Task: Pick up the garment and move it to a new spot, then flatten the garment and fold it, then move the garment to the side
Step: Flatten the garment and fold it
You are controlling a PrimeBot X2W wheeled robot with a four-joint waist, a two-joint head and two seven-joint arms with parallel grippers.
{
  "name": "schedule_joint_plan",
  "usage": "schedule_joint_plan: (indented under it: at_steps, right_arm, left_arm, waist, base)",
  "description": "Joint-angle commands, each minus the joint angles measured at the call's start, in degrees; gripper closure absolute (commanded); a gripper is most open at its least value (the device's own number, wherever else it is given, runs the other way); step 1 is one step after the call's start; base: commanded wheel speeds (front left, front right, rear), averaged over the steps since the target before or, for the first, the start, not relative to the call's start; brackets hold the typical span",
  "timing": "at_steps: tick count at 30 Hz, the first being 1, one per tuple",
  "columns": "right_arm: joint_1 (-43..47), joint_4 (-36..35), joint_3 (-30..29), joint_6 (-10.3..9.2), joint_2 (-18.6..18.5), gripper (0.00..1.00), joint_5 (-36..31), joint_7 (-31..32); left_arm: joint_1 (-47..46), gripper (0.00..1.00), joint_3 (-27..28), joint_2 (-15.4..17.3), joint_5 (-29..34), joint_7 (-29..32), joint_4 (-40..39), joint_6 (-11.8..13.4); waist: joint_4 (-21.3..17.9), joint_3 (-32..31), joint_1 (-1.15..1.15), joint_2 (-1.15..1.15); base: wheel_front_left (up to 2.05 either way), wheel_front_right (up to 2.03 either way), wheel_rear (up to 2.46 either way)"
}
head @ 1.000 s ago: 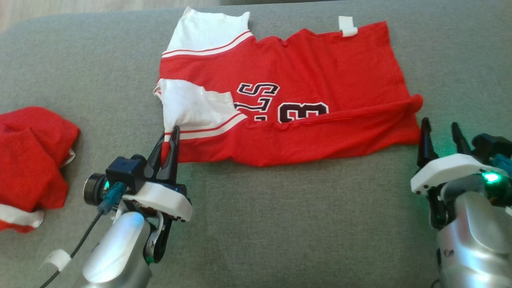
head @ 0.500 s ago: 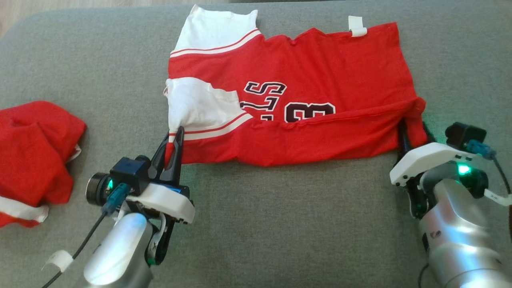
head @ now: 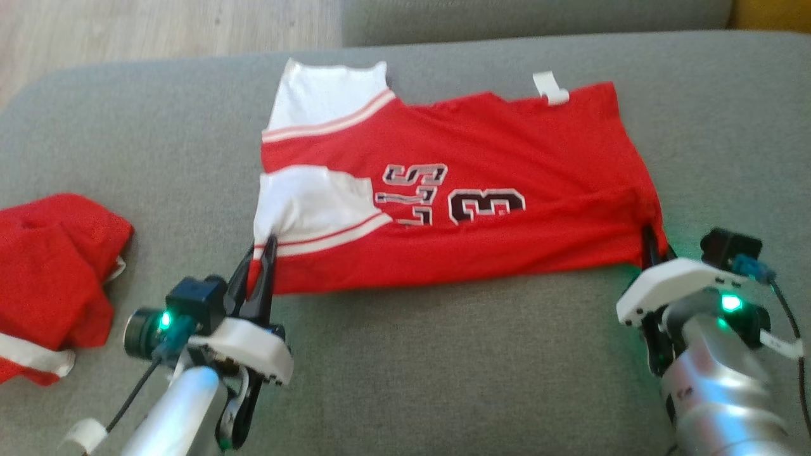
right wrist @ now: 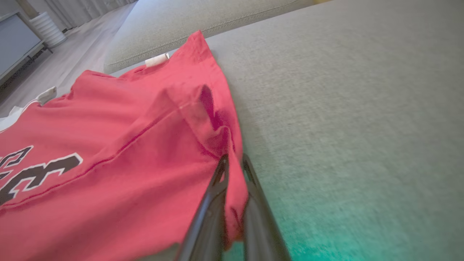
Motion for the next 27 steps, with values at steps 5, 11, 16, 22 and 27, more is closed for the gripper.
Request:
schedule_joint_plan:
  at_steps: [5, 11, 16, 22, 27]
  right_arm:
    - [2.32, 0.02, -1.26, 0.42, 0.48, 1.0, -0.85, -0.68]
    - [5.02, 0.49, -0.18, 0.42, 0.48, 1.0, 1.44, 0.89]
    - [7.8, -1.3, 2.7, 0.42, 0.48, 1.0, 3.9, 2.62]
    - [10.7, -6.78, 5.58, 0.42, 0.48, 0.0, 7.65, 3.81]
    - [11.69, -13.13, 5.4, 0.42, 0.48, 0.0, 7.43, 3.5]
  left_arm:
    - [2.3, 1.0, 1.92, 3.14, -1.49, 1.19, -2.14, 0.31]
    - [6.68, 1.0, -0.01, 4.77, -1.47, 3.5, -5.99, 0.0]
    - [9.97, 1.0, -0.93, 5.22, -1.66, 4.93, -9.88, 1.1]
    - [8.94, 0.0, -1.57, 4.03, -1.37, 3.69, -9.09, 1.24]
    - [6.35, 0.0, -0.91, 3.42, -0.84, 1.1, -7.19, 1.47]
  waist:
    - [-1.74, -3.46, 0.0, 0.0]
    - [-2.91, -5.04, 0.0, 0.0]
    - [-4.01, -5.31, 0.0, 0.0]
    - [-4.56, -4.38, 0.0, 0.0]
    - [-4.66, -3.69, 0.0, 0.0]
  base:
    - [0.0, 0.0, 0.0]
    - [0.0, 0.0, 0.0]
    - [0.0, 0.0, 0.0]
    - [0.0, 0.0, 0.0]
    - [0.0, 0.0, 0.0]
